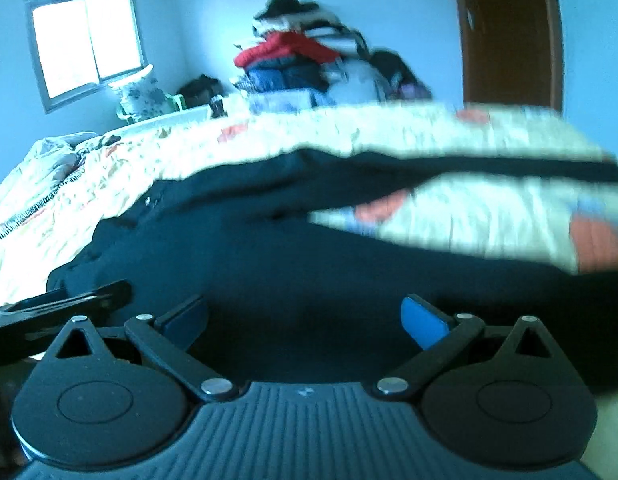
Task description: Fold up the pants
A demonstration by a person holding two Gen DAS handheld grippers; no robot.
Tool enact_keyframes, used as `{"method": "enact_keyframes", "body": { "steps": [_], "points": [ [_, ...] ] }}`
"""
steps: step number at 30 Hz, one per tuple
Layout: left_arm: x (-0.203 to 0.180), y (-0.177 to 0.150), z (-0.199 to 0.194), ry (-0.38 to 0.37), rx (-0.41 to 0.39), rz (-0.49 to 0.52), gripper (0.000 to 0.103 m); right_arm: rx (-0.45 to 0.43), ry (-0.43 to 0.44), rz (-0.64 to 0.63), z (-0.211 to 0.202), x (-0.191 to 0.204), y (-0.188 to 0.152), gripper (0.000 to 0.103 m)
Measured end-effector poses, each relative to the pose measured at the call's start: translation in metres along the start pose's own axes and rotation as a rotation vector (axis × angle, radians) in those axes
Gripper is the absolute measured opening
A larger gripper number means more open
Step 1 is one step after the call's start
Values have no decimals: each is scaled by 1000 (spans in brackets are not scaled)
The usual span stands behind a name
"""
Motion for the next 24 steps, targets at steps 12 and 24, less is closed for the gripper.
{"method": "enact_keyframes", "body": {
  "steps": [12,24],
  "points": [
    [72,47,44,290,46,25,100,-15,142,-334,57,58,33,103],
    [70,48,96,209,146,66,100,110,169,-338,123,89,44,103]
  ]
}}
Point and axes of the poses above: each gripper's, at about its wrist camera, not at the fingertips, and z roughly the way its jaws point, x to its left, y to its top, the point moved 4 cm from there along z, roughly the way its jaws point, and after that the axes turned 7 degrees about z, right-handed, at the moved point
